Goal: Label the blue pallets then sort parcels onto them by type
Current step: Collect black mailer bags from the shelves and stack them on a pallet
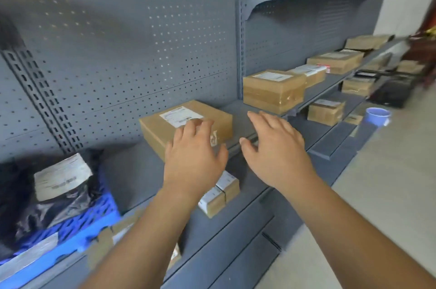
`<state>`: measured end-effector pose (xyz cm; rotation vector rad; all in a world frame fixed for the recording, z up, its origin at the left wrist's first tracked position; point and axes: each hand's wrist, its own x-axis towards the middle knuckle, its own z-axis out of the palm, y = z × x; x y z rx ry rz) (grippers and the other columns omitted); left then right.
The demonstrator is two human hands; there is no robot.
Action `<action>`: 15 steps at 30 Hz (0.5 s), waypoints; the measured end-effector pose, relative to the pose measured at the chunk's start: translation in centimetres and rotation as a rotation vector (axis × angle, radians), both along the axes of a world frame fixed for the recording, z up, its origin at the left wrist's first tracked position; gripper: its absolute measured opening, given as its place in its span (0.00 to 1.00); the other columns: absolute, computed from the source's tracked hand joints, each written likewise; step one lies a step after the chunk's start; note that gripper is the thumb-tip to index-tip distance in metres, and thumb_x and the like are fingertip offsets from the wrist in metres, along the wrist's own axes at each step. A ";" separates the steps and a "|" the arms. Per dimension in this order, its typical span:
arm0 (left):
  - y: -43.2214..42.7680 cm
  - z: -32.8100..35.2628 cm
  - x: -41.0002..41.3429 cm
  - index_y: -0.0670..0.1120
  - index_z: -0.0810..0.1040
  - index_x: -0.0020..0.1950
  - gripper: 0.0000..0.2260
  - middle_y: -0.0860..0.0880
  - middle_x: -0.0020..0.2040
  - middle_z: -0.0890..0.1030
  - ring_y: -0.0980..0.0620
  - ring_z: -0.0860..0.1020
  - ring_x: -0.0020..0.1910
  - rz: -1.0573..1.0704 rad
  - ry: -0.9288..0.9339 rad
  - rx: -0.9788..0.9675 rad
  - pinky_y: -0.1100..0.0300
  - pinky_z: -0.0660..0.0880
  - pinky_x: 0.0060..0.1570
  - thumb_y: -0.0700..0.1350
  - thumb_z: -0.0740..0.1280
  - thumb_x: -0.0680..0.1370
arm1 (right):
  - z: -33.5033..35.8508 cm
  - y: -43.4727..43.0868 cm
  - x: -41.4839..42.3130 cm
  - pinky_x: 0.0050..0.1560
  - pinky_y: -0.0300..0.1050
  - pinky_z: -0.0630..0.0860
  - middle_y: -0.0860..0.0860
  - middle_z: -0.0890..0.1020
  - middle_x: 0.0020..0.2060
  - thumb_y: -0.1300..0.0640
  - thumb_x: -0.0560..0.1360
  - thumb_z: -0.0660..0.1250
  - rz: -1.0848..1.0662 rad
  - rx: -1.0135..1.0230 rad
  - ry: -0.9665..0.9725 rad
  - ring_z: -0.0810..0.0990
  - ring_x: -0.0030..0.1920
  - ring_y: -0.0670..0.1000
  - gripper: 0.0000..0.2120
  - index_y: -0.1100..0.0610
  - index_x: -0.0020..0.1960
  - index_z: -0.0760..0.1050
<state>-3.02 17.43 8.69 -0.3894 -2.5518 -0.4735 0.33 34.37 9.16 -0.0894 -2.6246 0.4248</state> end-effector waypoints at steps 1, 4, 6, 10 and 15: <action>2.4 -0.3 -0.3 0.54 0.69 0.73 0.26 0.50 0.70 0.72 0.44 0.70 0.66 -0.042 -0.011 -0.007 0.44 0.69 0.63 0.59 0.64 0.76 | -0.3 2.3 0.4 0.73 0.65 0.63 0.49 0.65 0.78 0.41 0.79 0.58 -0.040 -0.008 -0.012 0.62 0.76 0.56 0.30 0.46 0.79 0.59; 9.0 -1.0 -1.0 0.54 0.68 0.75 0.27 0.50 0.71 0.71 0.45 0.69 0.68 -0.153 -0.020 -0.025 0.43 0.69 0.64 0.59 0.64 0.77 | -1.2 8.8 1.5 0.75 0.66 0.58 0.47 0.60 0.80 0.40 0.80 0.56 -0.165 -0.028 -0.063 0.57 0.79 0.56 0.30 0.43 0.80 0.55; 13.4 -1.4 -1.4 0.54 0.68 0.75 0.27 0.51 0.71 0.71 0.46 0.69 0.69 -0.233 -0.026 -0.037 0.44 0.69 0.64 0.59 0.64 0.77 | -1.8 12.8 2.1 0.75 0.67 0.57 0.46 0.58 0.81 0.39 0.80 0.56 -0.250 -0.045 -0.103 0.55 0.79 0.56 0.30 0.42 0.80 0.52; 20.9 -2.4 -2.9 0.54 0.67 0.76 0.27 0.53 0.72 0.71 0.47 0.68 0.69 -0.356 -0.063 -0.059 0.44 0.69 0.63 0.59 0.63 0.77 | -3.2 19.0 2.6 0.74 0.67 0.59 0.47 0.59 0.81 0.38 0.80 0.55 -0.391 -0.076 -0.126 0.56 0.79 0.57 0.31 0.41 0.80 0.52; 29.0 -4.3 -6.1 0.53 0.66 0.77 0.28 0.52 0.74 0.69 0.46 0.67 0.72 -0.511 -0.115 -0.068 0.44 0.68 0.66 0.59 0.64 0.78 | -5.2 25.3 1.5 0.76 0.66 0.54 0.46 0.56 0.81 0.37 0.80 0.55 -0.534 -0.102 -0.184 0.53 0.80 0.56 0.31 0.40 0.80 0.50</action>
